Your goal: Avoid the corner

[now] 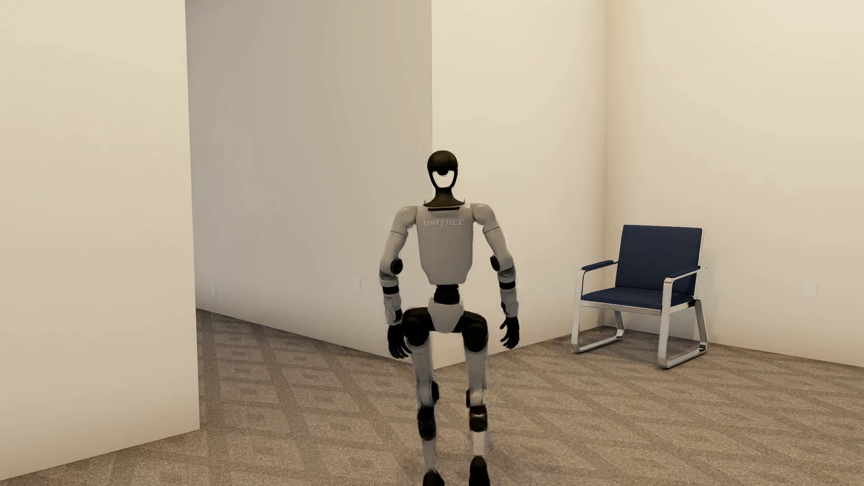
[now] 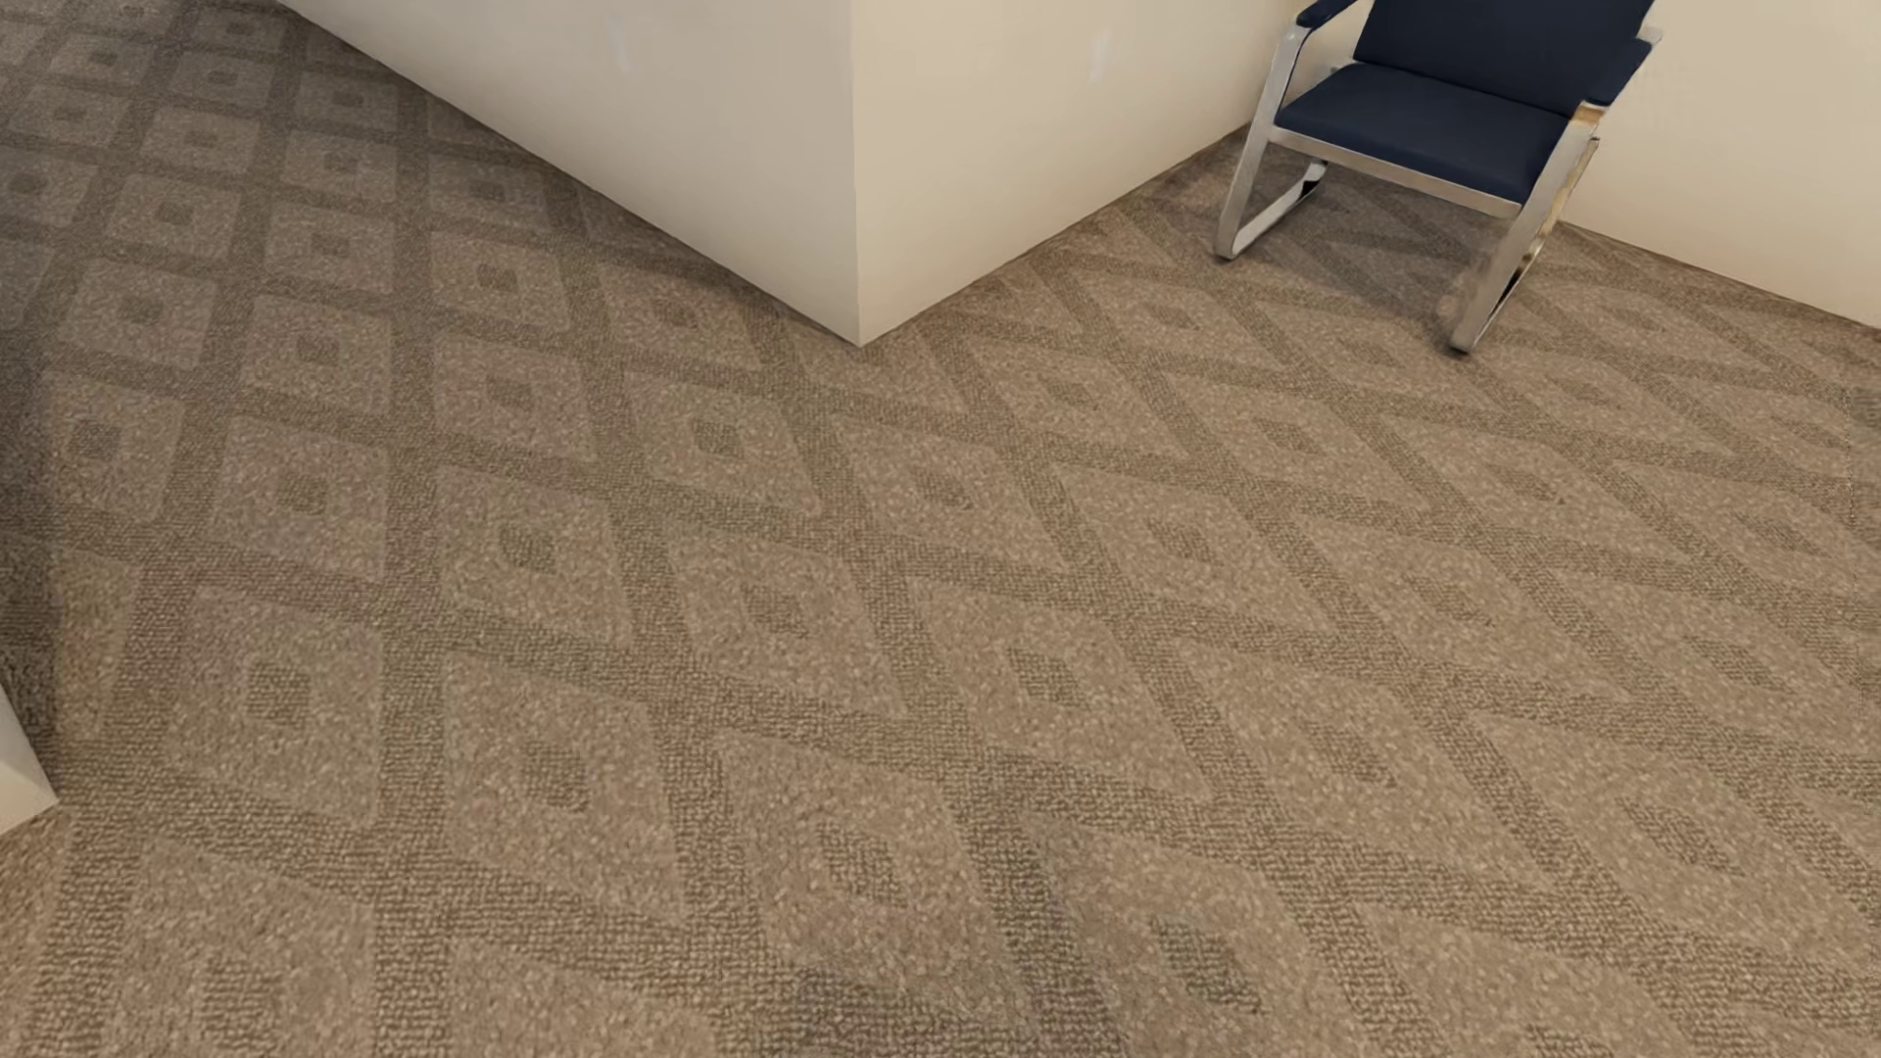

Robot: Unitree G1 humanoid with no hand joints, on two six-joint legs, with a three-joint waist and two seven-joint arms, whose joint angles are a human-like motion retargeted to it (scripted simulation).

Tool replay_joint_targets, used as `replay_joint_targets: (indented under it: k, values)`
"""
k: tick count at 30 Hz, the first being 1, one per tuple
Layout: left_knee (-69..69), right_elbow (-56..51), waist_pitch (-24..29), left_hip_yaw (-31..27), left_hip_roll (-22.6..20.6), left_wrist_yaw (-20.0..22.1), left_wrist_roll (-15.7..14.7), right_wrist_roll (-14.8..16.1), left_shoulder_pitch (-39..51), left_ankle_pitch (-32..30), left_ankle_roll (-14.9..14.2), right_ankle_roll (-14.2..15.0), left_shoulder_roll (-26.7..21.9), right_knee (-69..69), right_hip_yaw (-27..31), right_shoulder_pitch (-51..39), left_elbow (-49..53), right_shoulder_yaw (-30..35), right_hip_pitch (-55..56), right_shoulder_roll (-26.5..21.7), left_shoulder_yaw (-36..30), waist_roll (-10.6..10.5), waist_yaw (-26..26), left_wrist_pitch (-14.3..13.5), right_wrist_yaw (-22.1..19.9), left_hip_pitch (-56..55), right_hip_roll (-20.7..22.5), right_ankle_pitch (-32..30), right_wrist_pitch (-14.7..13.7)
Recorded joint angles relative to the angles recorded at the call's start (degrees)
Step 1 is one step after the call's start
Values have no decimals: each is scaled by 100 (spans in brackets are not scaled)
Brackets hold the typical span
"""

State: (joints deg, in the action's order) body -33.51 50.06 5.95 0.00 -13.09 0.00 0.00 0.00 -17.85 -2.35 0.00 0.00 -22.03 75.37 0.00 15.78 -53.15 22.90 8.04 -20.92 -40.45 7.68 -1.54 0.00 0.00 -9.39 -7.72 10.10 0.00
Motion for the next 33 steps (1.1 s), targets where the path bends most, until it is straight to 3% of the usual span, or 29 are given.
replay_joint_targets:
  k: [2, 5, 7, 8, 9, 10, 11, 12, 13, 17, 18, 20, 21, 22, 23, 24, 25, 26, 27, 28, 30, 31, 33]
  values:
    - [327, 143, 74, 0, 115, 0, 0, 0, 328, 723, 0, 0, -61, -1317, 0, 148, 27, 279, 702, 6, 35, -173, -660, 0, 0, 963, 126, 383, 0]
    - [850, 121, -107, 0, 296, 0, 0, 0, 733, 1926, 0, 0, -121, -4332, 0, 495, 464, 58, 1473, -88, 608, -469, -1225, 0, 0, 1960, 166, -112, 0]
    - [727, 196, -273, 0, 385, 0, 0, 0, 926, 2309, 0, 0, -208, -4458, 0, 685, 638, -31, 1892, -124, 738, -657, -1546, 0, 0, 2383, -67, -273, 0]
    - [366, 268, -222, 0, 469, 0, 0, 0, 834, 2240, 0, 0, -167, -3942, 0, 742, 793, 20, 1911, -189, 899, -785, -1757, 0, 0, 2651, -5, -596, 0]
    - [-440, 356, -256, 0, 613, 0, 0, 0, 840, 1491, 0, 0, -137, -3281, 0, 799, 966, -235, 2080, -134, 1317, -979, -1850, 0, 0, 2513, 142, -789, 0]
    - [-1645, 608, -197, 0, 698, 0, 0, 0, 790, 206, 0, 0, 29, -2889, 0, 708, 671, -22, 1847, -156, 981, -1154, -1865, 0, 0, 2208, 199, -596, 0]
    - [-2813, 758, -151, 0, 733, 0, 0, 0, 801, -673, 0, 0, 74, -2696, 0, 624, 605, 13, 1628, -103, 847, -1164, -1642, 0, 0, 1687, 211, -308, 0]
    - [-3534, 817, -102, 0, 846, 0, 0, 0, 826, -1001, 0, 0, 124, -2752, 0, 553, 546, 47, 1266, -25, 600, -1178, -1382, 0, 0, 1097, 205, -116, 0]
    - [-3725, 755, -61, 0, 787, 0, 0, 0, 760, -1037, 0, 0, 166, -2975, 0, 524, 514, 85, 762, 57, 462, -1035, -1127, 0, 0, 523, 37, -42, 0]
    - [-1447, -266, -99, 0, 860, 0, 0, 0, 249, -1331, 0, 0, 257, -4119, 0, 573, 170, 243, -1269, 5, 298, -638, 178, 0, 0, -1600, -255, 665, 0]
    - [-664, -544, -113, 0, 944, 0, 0, 0, 108, -943, 0, 0, 191, -4268, 0, 536, 172, 181, -1689, -85, 340, -641, 501, 0, 0, -1978, -251, 825, 0]
    - [419, -762, -179, 0, 1281, 0, 0, 0, -186, 910, 0, 0, 108, -4346, 0, 304, -39, 284, -2279, -315, 339, -624, 1216, 0, 0, -2463, -240, 1038, 0]
    - [542, -732, -143, 0, 1518, 0, 0, 0, -356, 1448, 0, 0, 16, -4308, 0, 167, -129, 310, -2561, -351, 291, -554, 1546, 0, 0, -2528, -303, 932, 0]
    - [355, -641, -193, 0, 1619, 0, 0, 0, -529, 411, 0, 0, -1, -4266, 0, 88, -328, 279, -2795, -358, 319, -447, 1736, 0, 0, -2759, -421, 595, 0]
    - [-243, -585, -254, 0, 1492, 0, 0, 0, -615, -1095, 0, 0, -18, -4063, 0, 90, -483, 110, -2875, -317, 144, -284, 1697, 0, 0, -3134, -576, -54, 0]
    - [-744, -425, -308, 0, 1130, 0, 0, 0, -577, -1502, 0, 0, -10, -3530, 0, 121, -706, 22, -2661, -219, -92, 8, 1569, 0, 0, -3269, -774, -1022, 0]
    - [-1042, -191, -272, 0, 895, 0, 0, 0, -476, -1237, 0, 0, -12, -2704, 0, 178, -821, 22, -2363, -167, -281, 15, 1363, 0, 0, -3037, -667, -1807, 0]
    - [-1214, -58, -279, 0, 606, 0, 0, 0, -409, -1016, 0, 0, -21, -1642, 0, 161, -723, 173, -1704, -155, -176, 49, 1181, 0, 0, -2808, -597, -1918, 0]
    - [-1083, 2, -128, 0, 283, 0, 0, 0, -326, -838, 0, 0, 56, -699, 0, 121, -689, 294, -1286, -142, 120, 82, 907, 0, 0, -2208, -617, -1350, 0]
    - [-891, 54, -50, 0, 78, 0, 0, 0, -128, -587, 0, 0, 62, -27, 0, 162, -531, 339, -653, -115, 154, -5, 665, 0, 0, -1621, -357, -570, 0]
    - [-264, 48, -70, 0, -146, 0, 0, 0, 226, 253, 0, 0, -5, 139, 0, 298, 180, 486, 680, -47, 319, -173, 47, 0, 0, -414, -69, 457, 0]
    - [193, 45, 116, 0, 32, 0, 0, 0, 304, 624, 0, 0, -23, -614, 0, 347, 607, 489, 860, -64, 687, -343, -301, 0, 0, 511, 155, 510, 0]
    - [792, -37, 95, 0, 230, 0, 0, 0, 685, 1564, 0, 0, -57, -2458, 0, 511, 1198, 452, 1405, -77, 1119, -480, -946, 0, 0, 1637, 79, 369, 0]
